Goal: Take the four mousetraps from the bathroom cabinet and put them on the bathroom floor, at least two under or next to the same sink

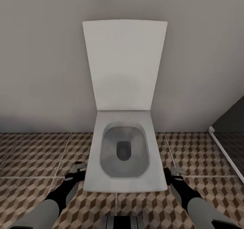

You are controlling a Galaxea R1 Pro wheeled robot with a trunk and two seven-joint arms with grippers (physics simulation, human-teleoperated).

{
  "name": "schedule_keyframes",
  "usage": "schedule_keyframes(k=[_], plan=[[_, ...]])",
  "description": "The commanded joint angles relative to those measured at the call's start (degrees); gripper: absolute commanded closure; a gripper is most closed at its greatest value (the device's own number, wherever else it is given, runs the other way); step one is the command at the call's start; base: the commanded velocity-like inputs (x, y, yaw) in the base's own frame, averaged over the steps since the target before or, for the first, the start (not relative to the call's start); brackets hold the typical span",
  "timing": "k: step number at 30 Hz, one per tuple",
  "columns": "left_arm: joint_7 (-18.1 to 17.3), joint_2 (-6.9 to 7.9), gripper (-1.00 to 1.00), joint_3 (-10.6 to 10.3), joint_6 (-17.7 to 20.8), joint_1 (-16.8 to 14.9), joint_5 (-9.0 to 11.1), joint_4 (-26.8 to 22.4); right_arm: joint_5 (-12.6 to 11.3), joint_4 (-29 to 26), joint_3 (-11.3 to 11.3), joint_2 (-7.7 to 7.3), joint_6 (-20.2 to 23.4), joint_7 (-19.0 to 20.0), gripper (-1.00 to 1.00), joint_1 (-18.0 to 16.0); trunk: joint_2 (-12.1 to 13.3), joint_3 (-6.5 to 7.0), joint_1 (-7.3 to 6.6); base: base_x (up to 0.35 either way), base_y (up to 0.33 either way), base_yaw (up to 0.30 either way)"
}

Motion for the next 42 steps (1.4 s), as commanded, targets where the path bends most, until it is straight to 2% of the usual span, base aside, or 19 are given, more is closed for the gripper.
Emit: schedule_keyframes(k=[1, 9, 18, 29, 42], plan=[[0.19, 0.07, 1.0, -0.35, 0.32, 0.0, 0.39, -0.14, 0.6, -0.11, -0.3, 0.04, 0.38, 0.02, 1.0, -0.01, -0.03, -0.27, 0.01, 0.0, 0.0, 0.0], [0.01, 0.12, 1.0, -0.36, 0.29, 0.0, 0.4, -0.14, 0.61, -0.11, -0.28, 0.04, 0.38, 0.02, 1.0, -0.01, -0.14, -2.04, 0.22, 0.0, 0.0, 0.0], [0.2, 0.13, 1.0, -0.33, 0.29, 0.0, 0.4, -0.14, 0.61, -0.11, -0.25, 0.04, 0.38, 0.02, 1.0, -0.01, -0.14, -2.04, 0.22, 0.0, 0.0, 0.0], [0.31, 0.13, 1.0, -0.29, 0.29, 0.0, 0.4, -0.14, 0.61, -0.11, -0.21, 0.04, 0.38, 0.02, 1.0, 0.01, -0.29, -4.48, 0.5, 0.0, 0.0, 0.0], [0.39, 0.12, 1.0, -0.2, 0.11, 0.0, 0.33, -0.14, 0.68, -0.11, -0.21, 0.04, 0.38, 0.02, 1.0, -0.01, -0.29, -4.48, 0.5, 0.0, 0.0, 0.0]])
